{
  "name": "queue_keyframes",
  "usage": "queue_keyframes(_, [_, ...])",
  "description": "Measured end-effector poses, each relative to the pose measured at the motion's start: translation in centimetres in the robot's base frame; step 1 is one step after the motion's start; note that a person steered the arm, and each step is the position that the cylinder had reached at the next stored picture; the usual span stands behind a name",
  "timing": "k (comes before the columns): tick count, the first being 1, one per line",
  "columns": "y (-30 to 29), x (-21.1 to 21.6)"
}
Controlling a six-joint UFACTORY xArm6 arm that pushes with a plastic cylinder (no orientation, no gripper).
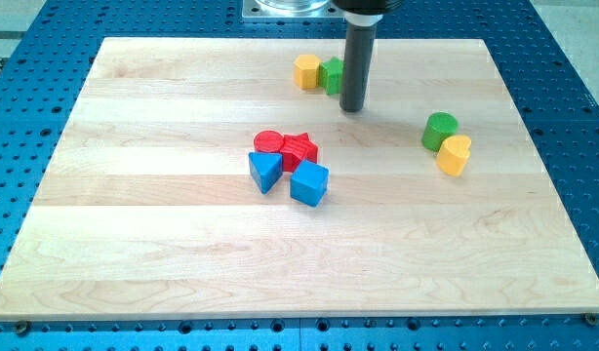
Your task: Move the green star and the yellow hexagon to the top center of the board
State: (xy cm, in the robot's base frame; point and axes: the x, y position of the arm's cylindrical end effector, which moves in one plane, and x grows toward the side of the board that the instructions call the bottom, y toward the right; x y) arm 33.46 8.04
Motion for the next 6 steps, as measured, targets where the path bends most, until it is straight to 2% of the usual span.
queue_keyframes(2, [-0.6,-4.8])
queue_keyframes(6, [-10.0,-3.8])
